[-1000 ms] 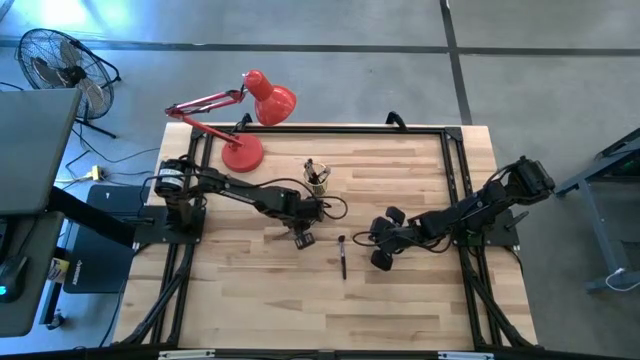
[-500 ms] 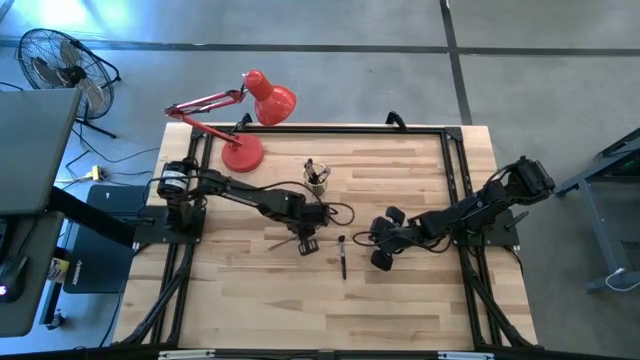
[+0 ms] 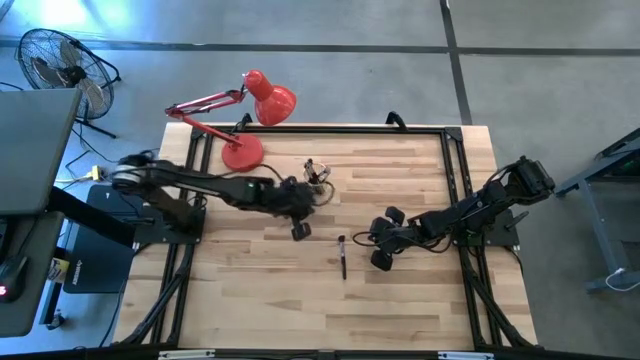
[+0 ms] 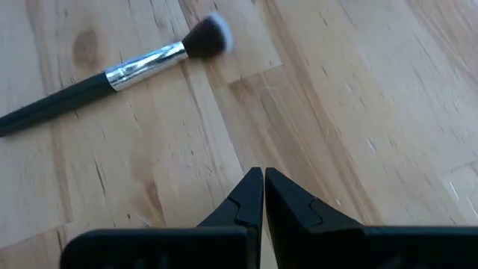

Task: Put items in baskets/containers
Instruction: Put the white eyeshadow brush into the gold pen holder

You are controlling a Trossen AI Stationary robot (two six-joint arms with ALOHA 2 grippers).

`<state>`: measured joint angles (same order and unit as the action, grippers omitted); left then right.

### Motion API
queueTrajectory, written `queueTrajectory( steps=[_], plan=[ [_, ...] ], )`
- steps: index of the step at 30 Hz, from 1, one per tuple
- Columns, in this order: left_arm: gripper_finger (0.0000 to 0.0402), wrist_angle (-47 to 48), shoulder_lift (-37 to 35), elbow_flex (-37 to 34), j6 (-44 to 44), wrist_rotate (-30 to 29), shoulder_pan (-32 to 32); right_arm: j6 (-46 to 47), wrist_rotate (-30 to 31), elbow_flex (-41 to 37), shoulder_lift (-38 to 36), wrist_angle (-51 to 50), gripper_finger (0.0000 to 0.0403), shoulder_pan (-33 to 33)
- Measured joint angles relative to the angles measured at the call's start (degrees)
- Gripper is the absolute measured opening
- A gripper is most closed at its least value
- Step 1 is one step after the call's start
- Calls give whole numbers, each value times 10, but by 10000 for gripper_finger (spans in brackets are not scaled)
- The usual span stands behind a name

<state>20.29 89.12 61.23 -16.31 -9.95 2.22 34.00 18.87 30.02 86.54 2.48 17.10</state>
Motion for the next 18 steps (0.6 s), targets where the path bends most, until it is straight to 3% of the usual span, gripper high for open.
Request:
queueTrajectory(
  steps=[7,18],
  plan=[
    [0,-162,-110,-60,21,-20,-39,-5,0,0,0,5,11,0],
    [0,-349,-91,-70,56,23,-161,-10,1,0,0,17,11,0]
  ],
)
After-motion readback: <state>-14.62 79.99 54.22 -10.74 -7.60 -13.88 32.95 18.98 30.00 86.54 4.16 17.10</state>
